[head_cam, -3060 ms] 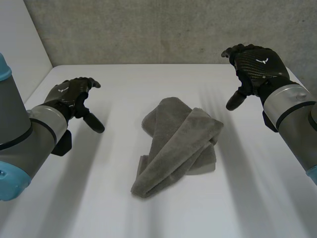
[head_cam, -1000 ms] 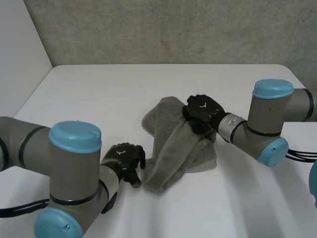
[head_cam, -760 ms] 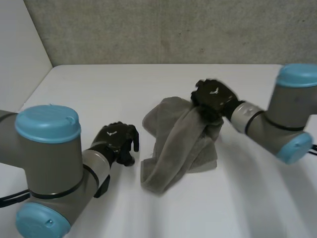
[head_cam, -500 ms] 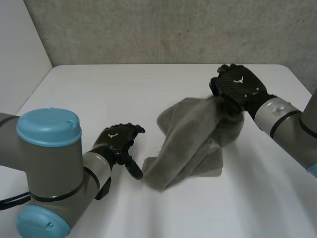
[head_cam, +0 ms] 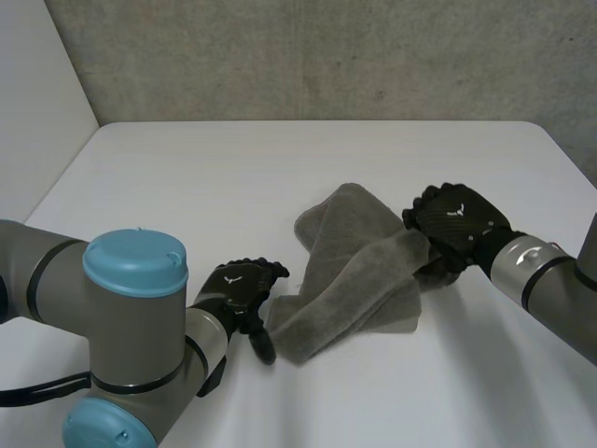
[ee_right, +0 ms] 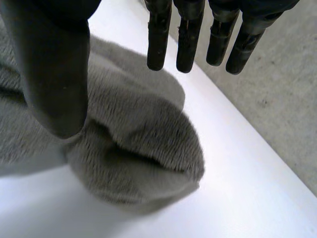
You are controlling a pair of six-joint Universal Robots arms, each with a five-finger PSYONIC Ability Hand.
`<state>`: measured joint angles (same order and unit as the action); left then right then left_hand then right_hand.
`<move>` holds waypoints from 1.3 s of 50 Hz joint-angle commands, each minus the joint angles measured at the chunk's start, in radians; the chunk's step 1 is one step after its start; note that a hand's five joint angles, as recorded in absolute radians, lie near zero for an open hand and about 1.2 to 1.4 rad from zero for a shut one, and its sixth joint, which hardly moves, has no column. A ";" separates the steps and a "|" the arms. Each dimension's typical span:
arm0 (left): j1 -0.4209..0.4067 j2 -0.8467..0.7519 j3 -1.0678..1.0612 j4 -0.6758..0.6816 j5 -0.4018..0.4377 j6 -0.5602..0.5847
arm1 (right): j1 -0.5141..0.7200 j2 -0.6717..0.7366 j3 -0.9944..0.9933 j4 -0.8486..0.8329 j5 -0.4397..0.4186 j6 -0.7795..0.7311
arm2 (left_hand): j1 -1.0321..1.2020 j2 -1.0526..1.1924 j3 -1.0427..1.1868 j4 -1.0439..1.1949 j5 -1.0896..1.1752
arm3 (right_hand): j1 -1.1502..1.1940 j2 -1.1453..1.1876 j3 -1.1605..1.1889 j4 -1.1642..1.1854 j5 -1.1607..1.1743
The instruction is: Fold the towel.
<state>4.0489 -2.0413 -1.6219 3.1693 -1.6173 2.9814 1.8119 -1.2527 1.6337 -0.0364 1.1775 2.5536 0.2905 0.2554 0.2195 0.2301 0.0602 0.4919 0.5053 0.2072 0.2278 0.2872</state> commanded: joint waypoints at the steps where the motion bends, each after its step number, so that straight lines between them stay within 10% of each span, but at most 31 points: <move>1: -0.007 -0.019 0.002 0.020 -0.003 0.008 | 0.038 0.056 -0.081 -0.003 -0.032 0.034 | -0.033 0.002 -0.045 -0.056 0.023 | -0.087 -0.100 -0.033 -0.053 -0.057; 13: -0.033 -0.063 0.008 0.020 -0.001 0.008 | 0.069 0.364 -0.412 0.136 -0.056 0.037 | 0.002 0.037 -0.045 -0.056 0.058 | -0.046 -0.059 -0.033 -0.053 -0.016; 25: -0.042 -0.080 0.020 0.021 -0.003 0.008 | 0.067 0.484 -0.523 0.156 -0.049 0.039 | 0.759 0.795 -0.045 -0.056 0.815 | 0.192 0.179 -0.033 -0.053 0.222; 32: -0.030 -0.065 0.022 0.020 -0.003 0.001 | 0.067 0.373 -0.471 0.179 -0.065 0.045 | 0.760 0.795 -0.045 -0.056 0.815 | 0.682 0.668 -0.033 -0.053 0.712; 46: 0.035 0.036 -0.013 0.021 0.002 -0.006 | 0.003 0.024 -0.163 0.174 -0.150 0.056 | 0.760 0.795 -0.045 -0.056 0.815 | 0.762 0.748 -0.033 -0.053 0.792; 51: 0.024 0.032 -0.018 0.021 0.005 -0.006 | -0.023 0.002 -0.127 0.174 -0.142 0.056 | 0.672 0.707 -0.045 -0.056 0.727 | 0.762 0.748 -0.033 -0.053 0.792; 53: 0.009 0.026 -0.018 0.021 0.026 -0.007 | -0.026 0.007 -0.121 0.174 -0.147 0.056 | 0.047 0.082 -0.045 -0.056 0.103 | 0.762 0.748 -0.033 -0.053 0.792; 55: 0.001 0.021 -0.019 0.021 0.039 -0.007 | -0.028 0.010 -0.114 0.174 -0.148 0.056 | -0.114 -0.079 -0.045 -0.056 -0.058 | 0.762 0.748 -0.033 -0.053 0.792; 65: -0.021 0.023 -0.056 0.064 0.066 -0.006 | -0.034 0.052 -0.110 0.171 -0.147 0.054 | -0.101 -0.065 -0.045 -0.056 -0.045 | 0.750 0.736 -0.033 -0.053 0.780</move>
<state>4.0384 -2.0208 -1.6565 3.1963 -1.5598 2.9743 1.7793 -1.2246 1.5252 0.1357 1.0312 2.6081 0.2764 0.2399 0.2195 0.2301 0.0493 1.2116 1.1767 0.2071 0.2278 1.0256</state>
